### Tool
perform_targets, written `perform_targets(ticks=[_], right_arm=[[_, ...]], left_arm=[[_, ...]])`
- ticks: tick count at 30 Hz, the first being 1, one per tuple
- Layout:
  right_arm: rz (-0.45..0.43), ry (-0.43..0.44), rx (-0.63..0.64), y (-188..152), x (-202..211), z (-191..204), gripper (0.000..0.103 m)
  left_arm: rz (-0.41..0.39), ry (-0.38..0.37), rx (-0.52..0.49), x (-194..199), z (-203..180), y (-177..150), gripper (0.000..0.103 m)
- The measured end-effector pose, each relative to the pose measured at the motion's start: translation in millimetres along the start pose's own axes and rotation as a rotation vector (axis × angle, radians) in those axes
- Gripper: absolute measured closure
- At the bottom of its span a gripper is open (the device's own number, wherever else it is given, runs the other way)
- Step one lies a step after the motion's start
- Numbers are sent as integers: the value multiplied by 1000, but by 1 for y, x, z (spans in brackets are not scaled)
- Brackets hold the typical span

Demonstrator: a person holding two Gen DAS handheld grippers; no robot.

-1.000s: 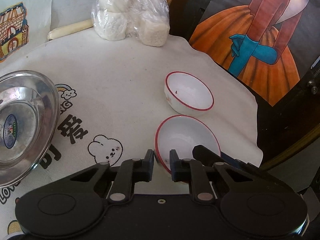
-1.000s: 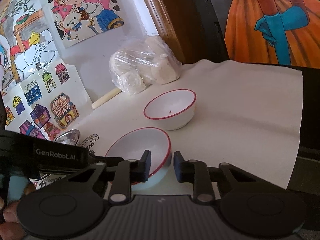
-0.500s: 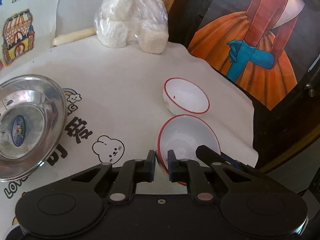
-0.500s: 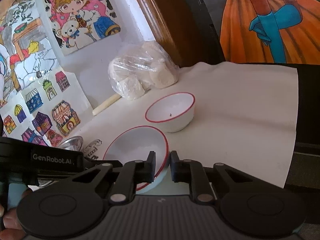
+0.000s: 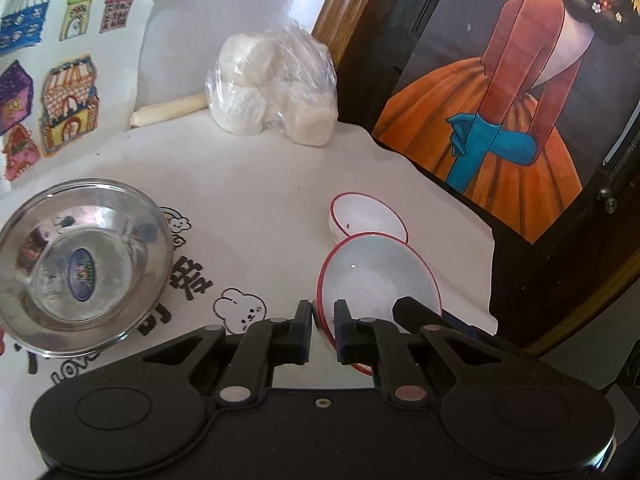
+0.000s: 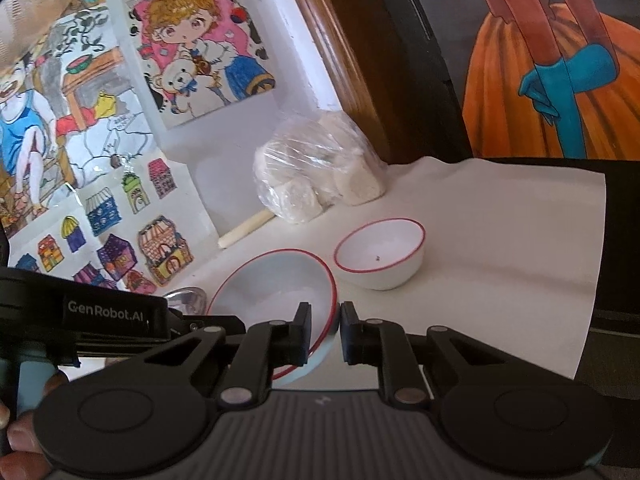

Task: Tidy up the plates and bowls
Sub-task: 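Carry the red-rimmed white bowl with both tools toward the steel bowl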

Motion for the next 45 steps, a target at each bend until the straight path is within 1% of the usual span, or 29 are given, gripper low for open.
perform_targets(ticks=[14,22,29,39,45], right_arm=[[-28,54,48,-5,32,39,86],[-31,99,89,-15,52,65,86],[-27,120,128,-28,69,86,86],[-15,133,169,-43,86,105,86],[2,128,173,-50,91,107,86]], left_arm=[[-79,12,24,57,8,-15,92],[-135,28,53,95,20,-29,92],[-171,38,78,122,30,-45,92],[-202,38,111,144,40,-61,92],[-188,33,132,144,47,-70,92]])
Point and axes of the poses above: each gripper's, at about its wrist camera, not at the fingertips, and x roughly against the way its jaws point, z to its left, y to its top, the point moved 2 cm from there along -x, roughly the way its jaws point, and after that the axes turned 14 degrees about -y, right-handed, at the moved point
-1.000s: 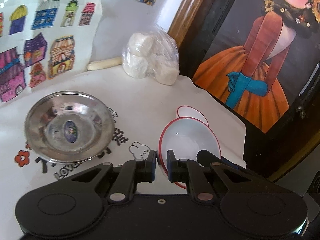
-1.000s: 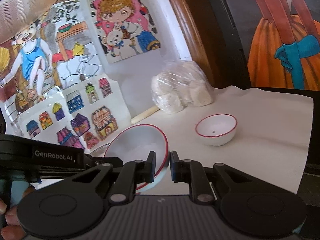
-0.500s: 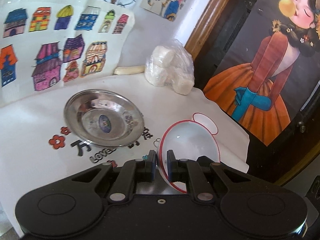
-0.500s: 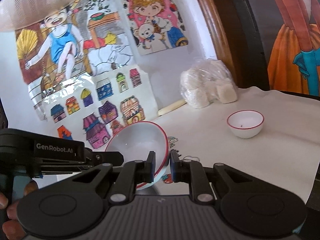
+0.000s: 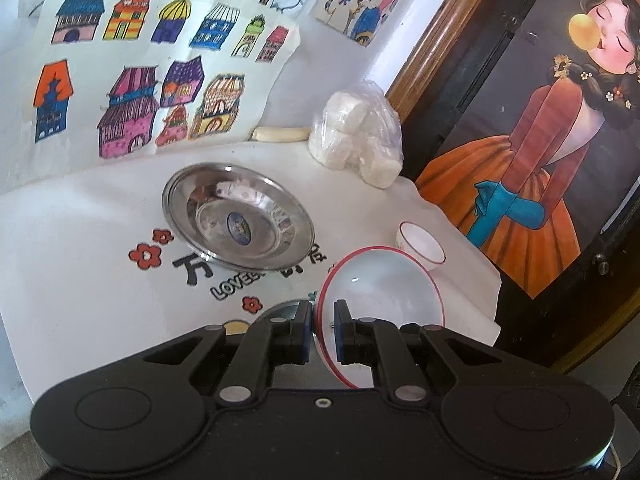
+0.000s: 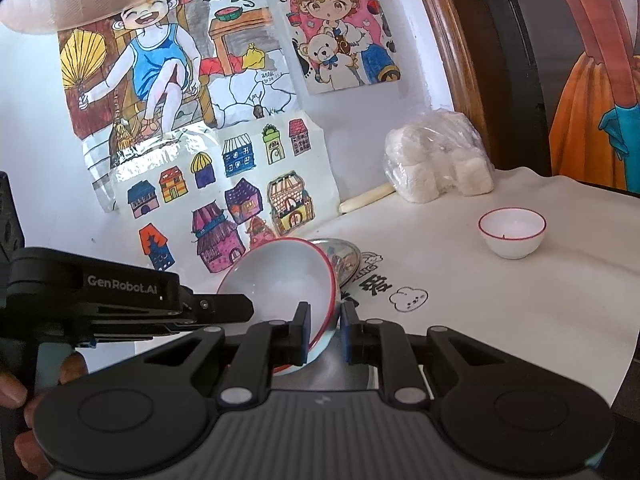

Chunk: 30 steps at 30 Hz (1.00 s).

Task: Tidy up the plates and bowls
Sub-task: 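Carry the red-rimmed white bowl with both tools toward the steel bowl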

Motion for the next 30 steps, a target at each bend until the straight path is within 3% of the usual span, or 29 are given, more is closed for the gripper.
perform_targets(ticks=[30], right_arm=[[157,12,7,-17,-15,-3,84]], left_arm=[[84,51,77,-19,24,-16,92]])
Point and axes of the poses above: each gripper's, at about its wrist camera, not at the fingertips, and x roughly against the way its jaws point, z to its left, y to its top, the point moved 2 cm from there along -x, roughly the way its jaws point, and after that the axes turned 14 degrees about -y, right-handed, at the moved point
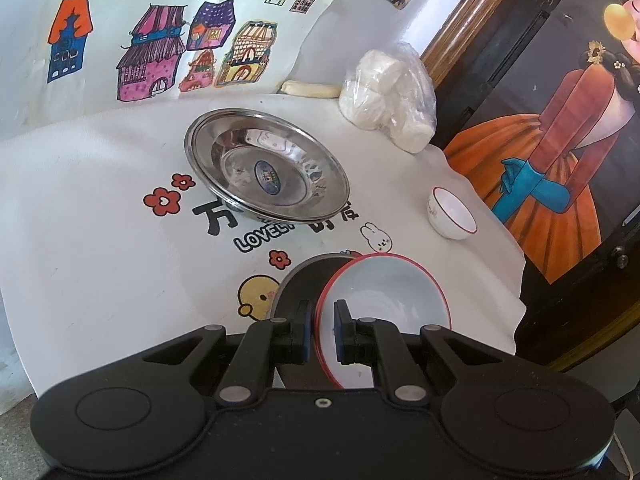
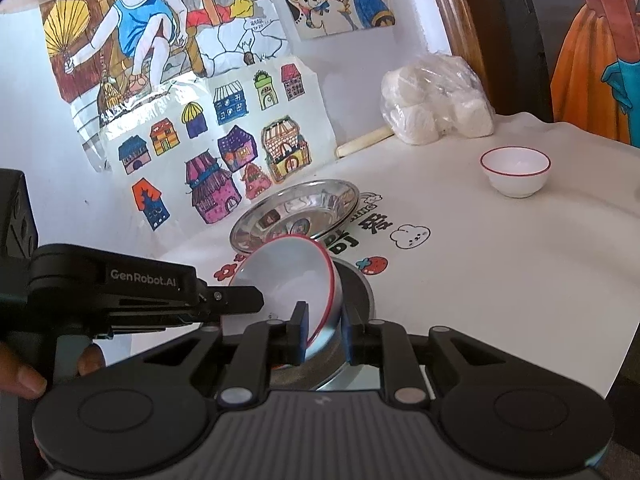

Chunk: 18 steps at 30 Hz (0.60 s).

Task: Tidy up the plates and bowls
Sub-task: 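Carry the red-rimmed white bowl with both tools toward the steel bowl, then lower the white bowl into the steel bowl and open both tools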

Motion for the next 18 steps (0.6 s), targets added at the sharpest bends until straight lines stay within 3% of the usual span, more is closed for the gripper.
perform_targets(ticks=[18], right_arm=[[22,8,9,0,-1,2,78]], left_arm=[[9,17,-9,-1,-1,2,88]])
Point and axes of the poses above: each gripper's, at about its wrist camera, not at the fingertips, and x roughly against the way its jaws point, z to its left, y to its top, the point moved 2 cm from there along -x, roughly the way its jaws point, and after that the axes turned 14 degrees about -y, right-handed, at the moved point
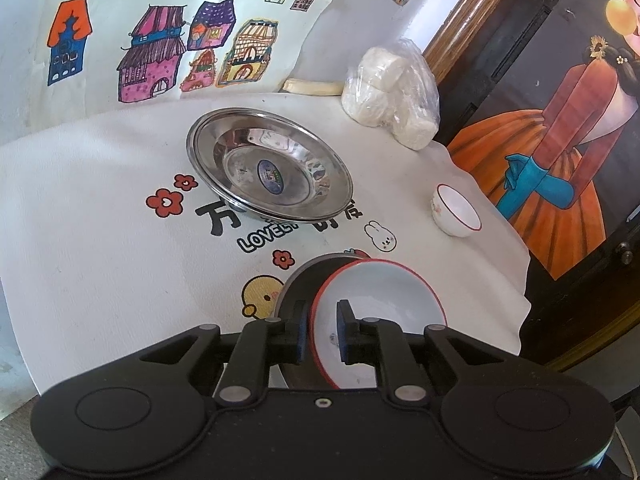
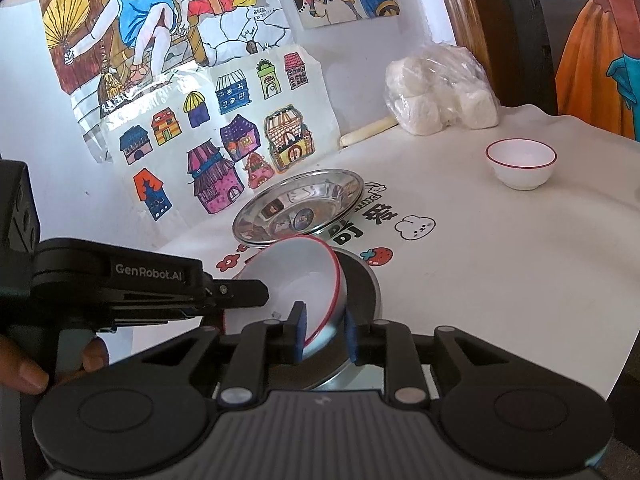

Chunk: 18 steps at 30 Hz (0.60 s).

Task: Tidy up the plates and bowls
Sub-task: 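Lower the white bowl into the steel bowl and open both tools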

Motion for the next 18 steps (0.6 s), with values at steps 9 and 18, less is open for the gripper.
perform_targets(ticks=[9,18], right_arm=[[0,1,0,0,1,0,77],[-26,15,3,2,6,-2,73]], left_arm=[[-3,10,0,0,0,2,83],[-23,-5,-9,3,-6,6,82]])
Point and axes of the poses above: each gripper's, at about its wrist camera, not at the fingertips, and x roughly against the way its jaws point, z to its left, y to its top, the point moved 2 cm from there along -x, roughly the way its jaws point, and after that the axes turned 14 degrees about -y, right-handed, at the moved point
